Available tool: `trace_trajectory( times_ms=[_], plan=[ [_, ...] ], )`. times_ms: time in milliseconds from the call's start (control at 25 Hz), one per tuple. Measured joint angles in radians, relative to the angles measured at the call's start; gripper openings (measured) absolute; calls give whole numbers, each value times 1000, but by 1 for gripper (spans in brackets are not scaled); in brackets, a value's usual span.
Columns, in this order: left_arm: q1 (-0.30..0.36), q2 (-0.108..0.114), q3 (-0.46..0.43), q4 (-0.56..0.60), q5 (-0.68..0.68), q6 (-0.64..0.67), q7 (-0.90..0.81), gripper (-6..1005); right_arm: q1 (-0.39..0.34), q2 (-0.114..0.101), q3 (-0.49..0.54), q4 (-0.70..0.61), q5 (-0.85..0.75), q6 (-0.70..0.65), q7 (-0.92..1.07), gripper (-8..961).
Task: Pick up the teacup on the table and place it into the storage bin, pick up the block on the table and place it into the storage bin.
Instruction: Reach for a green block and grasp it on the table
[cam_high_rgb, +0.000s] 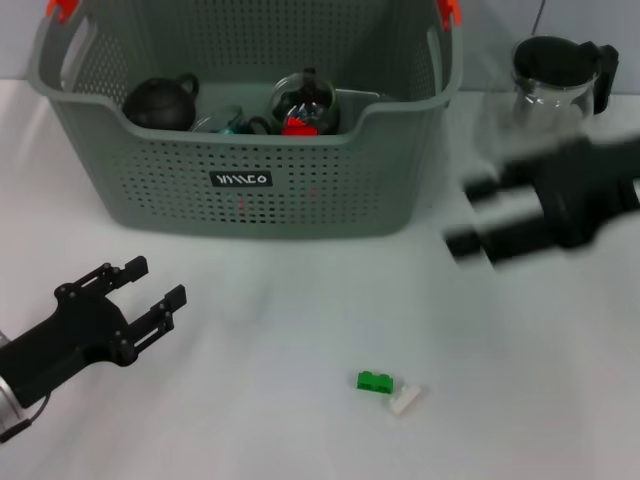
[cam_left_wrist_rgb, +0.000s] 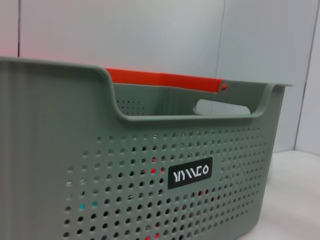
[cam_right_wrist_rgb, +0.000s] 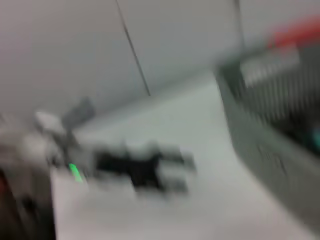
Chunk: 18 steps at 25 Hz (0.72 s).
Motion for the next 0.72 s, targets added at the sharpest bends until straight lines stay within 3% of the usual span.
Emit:
trace_trajectory(
  times_ms=[240, 400, 440, 720],
  plan=[
    [-12, -1, 5, -7, 1, -16, -2, 628, 60, 72, -71, -25, -343, -108, 49, 792],
    [-14, -1, 6, -12, 2, -16, -1, 629, 97, 73, -249, 40, -397, -52, 77, 605],
    [-13, -1, 6, -12, 2, -16, 0, 630, 117, 74, -337, 75, -427, -7, 76, 549],
    [-10, -1, 5, -12, 2, -16, 2, 629, 179, 78, -489, 191, -439, 136, 70, 459]
  ],
)
